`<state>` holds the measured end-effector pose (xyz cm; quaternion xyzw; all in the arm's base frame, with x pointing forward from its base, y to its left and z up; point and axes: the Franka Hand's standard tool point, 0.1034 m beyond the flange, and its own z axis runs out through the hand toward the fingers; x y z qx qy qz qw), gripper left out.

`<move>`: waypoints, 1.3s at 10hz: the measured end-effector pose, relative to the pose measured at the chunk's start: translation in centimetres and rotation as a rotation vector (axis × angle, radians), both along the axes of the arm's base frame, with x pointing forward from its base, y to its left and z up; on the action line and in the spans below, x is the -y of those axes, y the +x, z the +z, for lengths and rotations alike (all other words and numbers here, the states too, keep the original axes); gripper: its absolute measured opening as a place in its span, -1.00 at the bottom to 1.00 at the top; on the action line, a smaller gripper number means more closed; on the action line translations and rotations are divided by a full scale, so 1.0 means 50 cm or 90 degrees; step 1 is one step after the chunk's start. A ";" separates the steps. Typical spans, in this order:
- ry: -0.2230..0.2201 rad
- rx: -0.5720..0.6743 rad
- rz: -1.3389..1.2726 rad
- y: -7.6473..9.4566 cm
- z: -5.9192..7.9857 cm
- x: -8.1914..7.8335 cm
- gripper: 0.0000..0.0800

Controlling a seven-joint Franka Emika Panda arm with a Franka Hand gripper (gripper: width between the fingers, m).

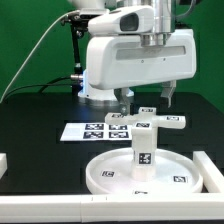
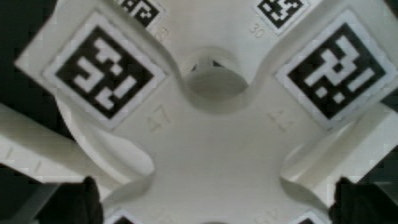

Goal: Assemble round table

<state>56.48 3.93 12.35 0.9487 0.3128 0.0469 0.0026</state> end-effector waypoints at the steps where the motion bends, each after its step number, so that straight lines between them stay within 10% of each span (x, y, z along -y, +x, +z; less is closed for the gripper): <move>1: -0.003 -0.001 0.010 -0.001 -0.002 0.005 0.62; 12: 0.000 -0.024 -0.116 -0.005 -0.054 -0.009 0.56; 13: 0.001 -0.024 -0.136 -0.005 -0.054 -0.003 0.12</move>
Offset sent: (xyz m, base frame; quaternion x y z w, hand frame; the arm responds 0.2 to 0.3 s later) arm -0.0023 0.0164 -0.0151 0.0173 -0.0537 0.1443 0.9879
